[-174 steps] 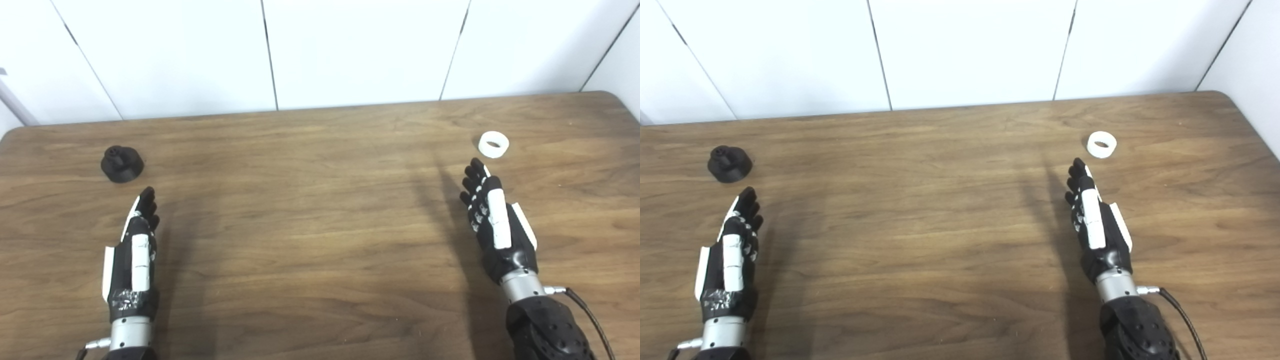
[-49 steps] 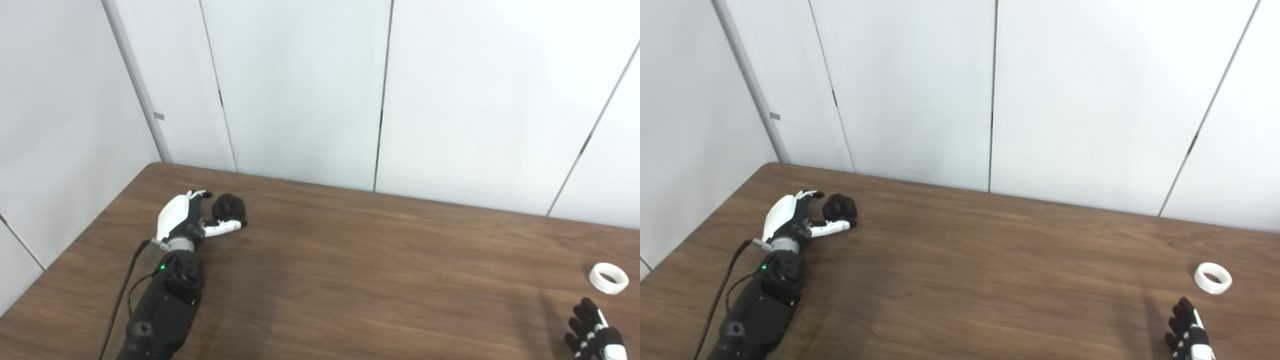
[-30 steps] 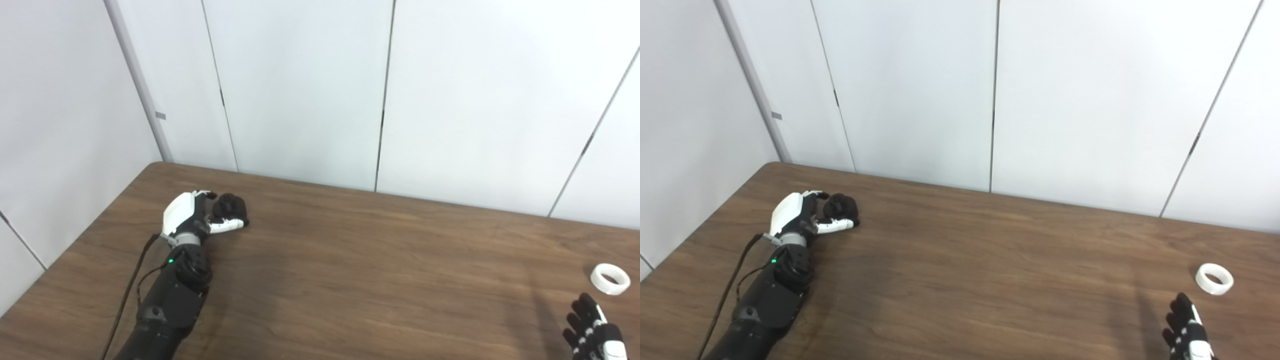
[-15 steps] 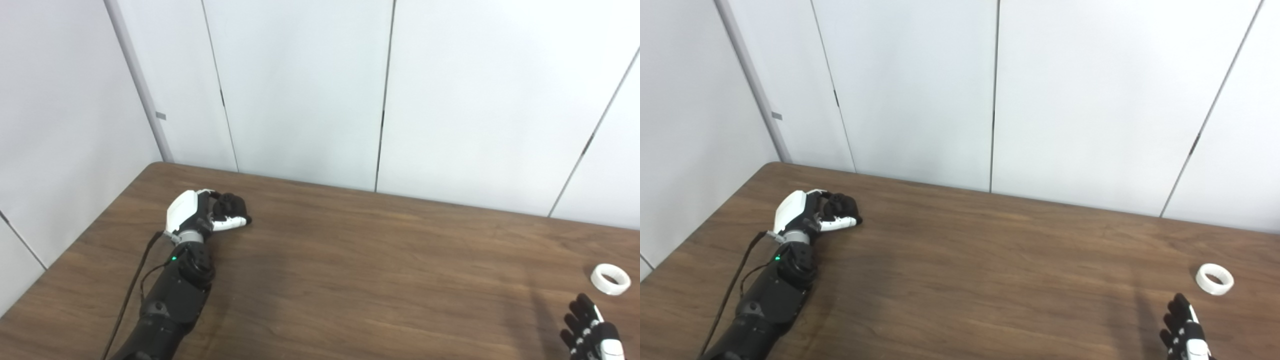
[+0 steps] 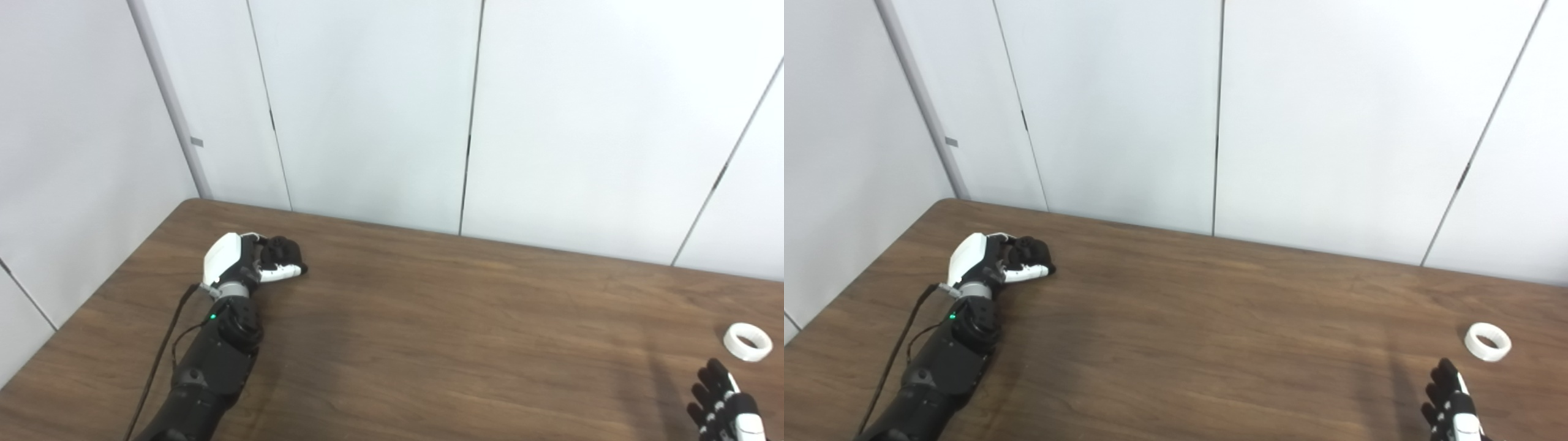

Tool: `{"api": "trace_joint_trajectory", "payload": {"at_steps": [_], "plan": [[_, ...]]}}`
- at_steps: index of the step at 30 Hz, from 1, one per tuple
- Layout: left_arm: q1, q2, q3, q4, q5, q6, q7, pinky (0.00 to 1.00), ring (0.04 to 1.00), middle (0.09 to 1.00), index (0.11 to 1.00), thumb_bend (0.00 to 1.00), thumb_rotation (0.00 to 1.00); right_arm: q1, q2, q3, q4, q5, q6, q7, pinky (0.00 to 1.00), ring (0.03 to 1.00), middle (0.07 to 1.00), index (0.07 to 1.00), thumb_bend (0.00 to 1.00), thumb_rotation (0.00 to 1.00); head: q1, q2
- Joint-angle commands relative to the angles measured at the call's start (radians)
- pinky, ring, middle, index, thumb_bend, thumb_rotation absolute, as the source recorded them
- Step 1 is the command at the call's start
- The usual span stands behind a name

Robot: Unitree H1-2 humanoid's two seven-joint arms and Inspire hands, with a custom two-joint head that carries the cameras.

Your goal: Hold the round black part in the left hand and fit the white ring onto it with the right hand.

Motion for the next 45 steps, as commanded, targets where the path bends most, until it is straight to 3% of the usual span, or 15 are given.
{"api": "trace_joint_trajectory", "payload": {"at_steps": [1,3,8,20,29,33,45], "plan": [[-0.03,0.018,0.005,-0.009,-0.016,-0.007,0.002,1.0,0.966,0.85,0.498,0.6,0.1,-0.014,0.001,-0.003,-0.036,0.002,-0.022,-0.002,1.0,1.0,1.0,1.0,0.31,1.0,0.0,0.001],[-0.028,0.018,0.006,-0.01,-0.022,-0.013,0.003,1.0,0.954,0.833,0.485,0.55,0.07,-0.014,0.002,-0.004,-0.039,0.006,-0.019,-0.002,1.0,1.0,1.0,1.0,0.31,1.0,0.0,0.001],[-0.019,0.033,-0.019,-0.014,-0.015,-0.033,0.0,0.83,0.873,0.777,0.482,0.52,0.05,-0.017,0.001,-0.007,-0.039,0.015,-0.02,0.001,1.0,1.0,1.0,1.0,0.3,1.0,0.002,0.001],[0.002,0.045,-0.035,-0.053,-0.015,-0.037,-0.003,0.82,0.863,0.772,0.483,0.52,0.05,-0.023,0.003,-0.006,-0.029,0.012,-0.026,-0.002,1.0,1.0,1.0,1.0,0.28,1.0,-0.008,0.004],[0.076,0.043,-0.066,-0.256,0.015,-0.029,-0.027,0.93,0.912,0.786,0.484,0.52,0.05,-0.029,0.012,0.009,-0.03,-0.005,-0.022,-0.007,1.0,1.0,1.0,1.0,0.3,1.0,-0.022,0.008],[0.121,0.04,-0.091,-0.356,0.052,-0.06,-0.03,0.99,0.888,0.774,0.484,0.52,0.05,-0.03,0.016,0.013,-0.023,-0.01,-0.027,-0.01,1.0,1.0,1.0,1.0,0.27,1.0,-0.033,0.009],[0.215,-0.008,-0.153,-0.582,0.134,-0.073,-0.081,1.0,0.903,0.798,0.483,0.52,0.05,-0.037,0.017,0.02,0.007,-0.033,-0.058,-0.01,1.0,1.0,1.0,1.0,0.28,1.0,-0.061,0.026]]}}
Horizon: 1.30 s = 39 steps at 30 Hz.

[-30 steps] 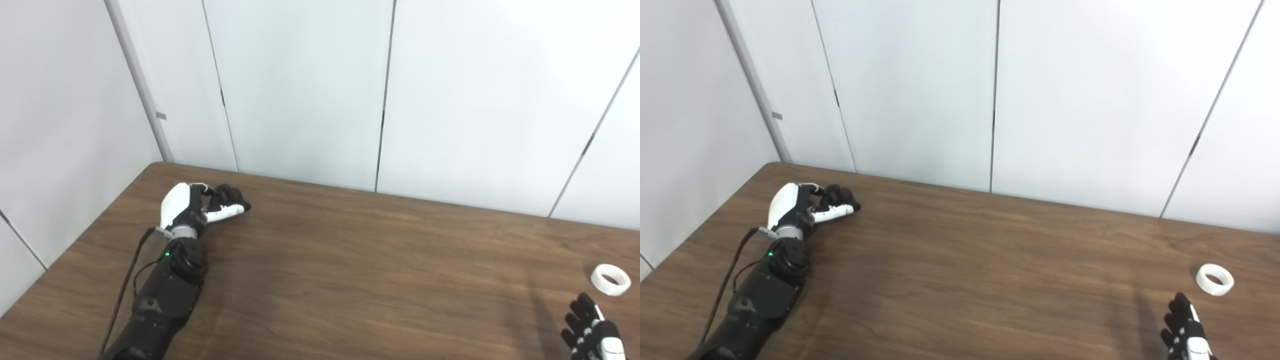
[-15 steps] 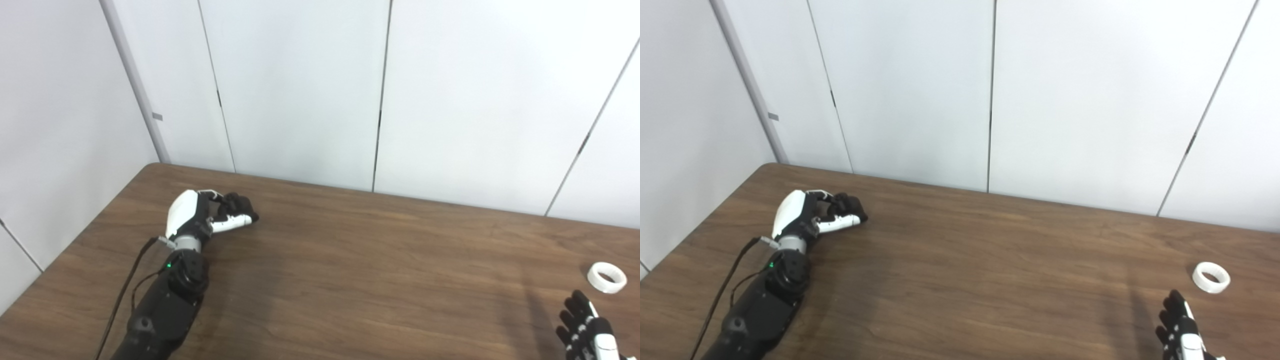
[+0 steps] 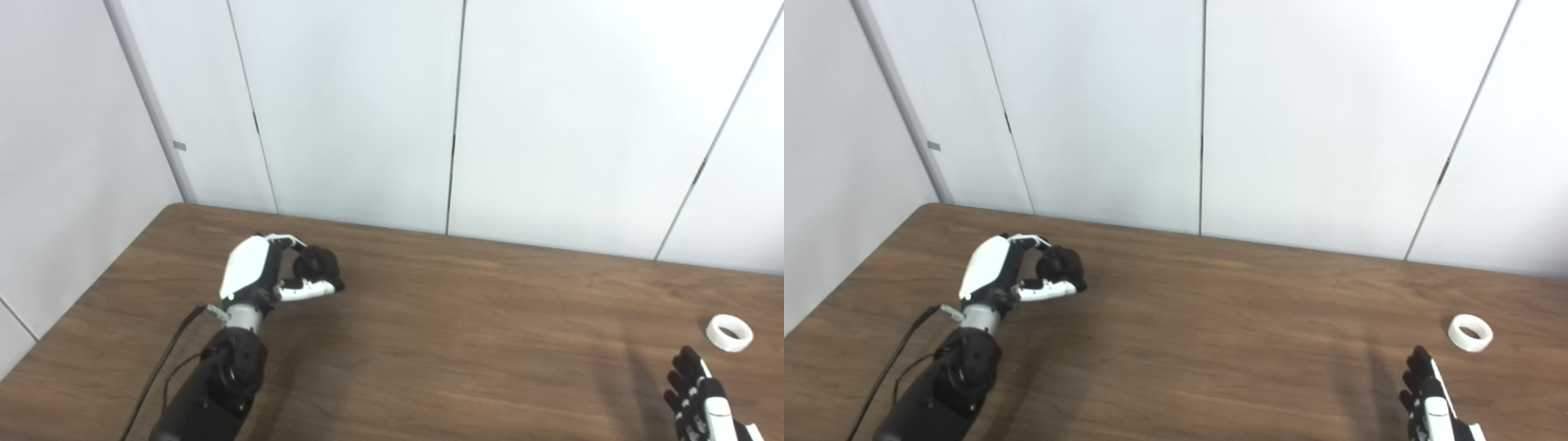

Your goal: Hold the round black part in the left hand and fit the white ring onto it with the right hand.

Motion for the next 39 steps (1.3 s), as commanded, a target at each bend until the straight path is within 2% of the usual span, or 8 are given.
{"api": "trace_joint_trajectory", "payload": {"at_steps": [1,12,21,30,39], "plan": [[-0.012,-0.002,-0.004,-0.068,0.021,-0.038,0.003,1.0,0.907,0.799,0.483,0.52,0.05,-0.022,0.005,0.0,-0.015,-0.005,-0.053,-0.002,1.0,1.0,1.0,1.0,0.28,1.0,-0.006,0.004],[0.073,-0.086,-0.101,-0.263,0.147,-0.019,-0.078,1.0,0.918,0.809,0.483,0.52,0.06,-0.028,0.022,0.004,0.011,-0.013,-0.088,-0.003,1.0,1.0,1.0,1.0,0.37,1.0,-0.054,0.03],[0.156,-0.156,-0.174,-0.339,0.216,-0.057,-0.117,1.0,0.926,0.811,0.482,0.52,0.05,-0.02,0.033,0.009,0.003,-0.025,-0.087,-0.008,1.0,0.985,0.978,1.0,0.43,1.0,-0.121,0.069],[0.235,-0.202,-0.241,-0.359,0.271,-0.109,-0.121,1.0,0.909,0.798,0.482,0.52,0.05,-0.021,0.051,0.026,-0.018,-0.058,-0.067,-0.028,1.0,0.961,0.957,0.98,0.5,1.0,-0.187,0.111],[0.284,-0.217,-0.287,-0.334,0.339,-0.183,-0.104,1.0,0.898,0.789,0.482,0.52,0.05,-0.023,0.062,0.044,-0.059,-0.082,-0.033,-0.041,1.0,0.962,0.948,0.971,0.52,1.0,-0.243,0.163]]}}
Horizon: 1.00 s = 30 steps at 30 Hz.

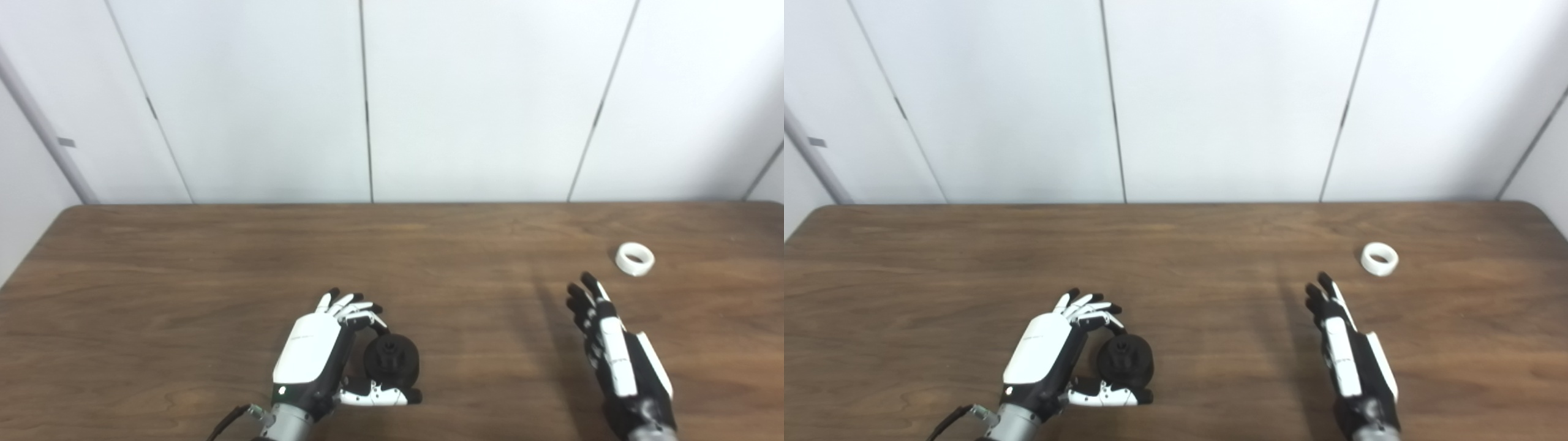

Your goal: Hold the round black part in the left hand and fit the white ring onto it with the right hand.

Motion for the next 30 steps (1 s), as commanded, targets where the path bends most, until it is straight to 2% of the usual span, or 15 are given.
{"api": "trace_joint_trajectory", "payload": {"at_steps": [1,15,23,30], "plan": [[-0.002,-0.01,-0.005,-0.008,0.023,-0.039,0.037,1.0,0.898,0.789,0.482,0.52,0.05,-0.012,0.011,0.001,-0.049,-0.004,-0.009,-0.006,1.0,0.962,0.948,0.971,0.52,1.0,-0.005,0.007],[0.057,-0.014,0.012,0.031,0.024,-0.132,0.09,1.0,0.889,0.778,0.482,0.52,0.05,-0.023,0.016,0.006,-0.083,-0.032,0.058,-0.024,1.0,0.946,0.942,0.966,0.58,1.0,-0.042,0.067],[0.069,-0.016,0.015,0.074,0.03,-0.188,0.14,1.0,0.877,0.778,0.483,0.52,0.05,-0.034,0.003,-0.005,-0.077,-0.018,0.043,-0.013,1.0,0.941,0.947,0.969,0.58,1.0,-0.059,0.086],[0.074,-0.02,0.014,0.111,0.028,-0.228,0.172,1.0,0.869,0.771,0.483,0.52,0.05,-0.036,-0.006,-0.012,-0.088,-0.018,0.065,-0.011,1.0,0.933,0.939,0.963,0.57,1.0,-0.062,0.094]]}}
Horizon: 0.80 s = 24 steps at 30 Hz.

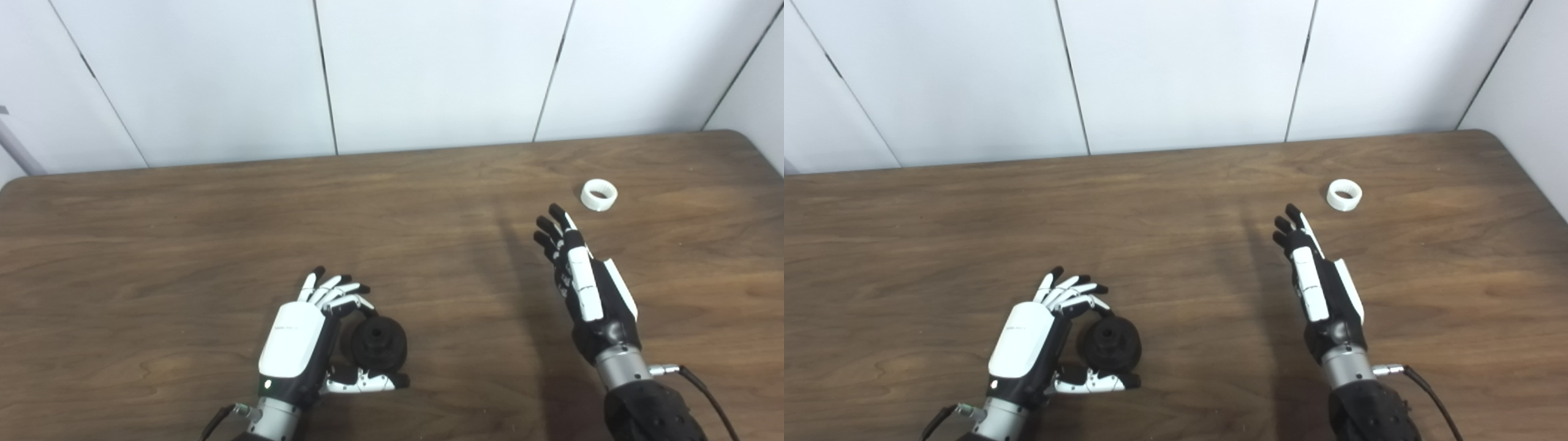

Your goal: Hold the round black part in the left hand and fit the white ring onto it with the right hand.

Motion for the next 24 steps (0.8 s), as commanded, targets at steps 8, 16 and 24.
{"api": "trace_joint_trajectory", "payload": {"at_steps": [8,16,24], "plan": [[-0.009,-0.005,-0.008,0.057,0.027,-0.04,0.051,1.0,0.868,0.769,0.483,0.52,0.05,-0.032,-0.026,-0.017,-0.033,0.008,-0.012,0.006,1.0,0.93,0.93,0.944,0.57,1.0,-0.005,0.0],[-0.019,-0.01,-0.014,0.078,0.04,-0.03,0.041,1.0,0.859,0.764,0.483,0.52,0.05,-0.065,-0.041,-0.045,-0.069,-0.006,0.047,-0.006,0.98,0.919,0.915,0.929,0.56,0.97,-0.018,0.002],[-0.029,-0.011,-0.016,0.113,0.034,-0.004,0.023,1.0,0.843,0.76,0.483,0.52,0.05,-0.087,-0.063,-0.061,-0.081,0.0,0.067,0.001,0.99,0.908,0.905,0.909,0.59,0.94,-0.011,0.004]]}}
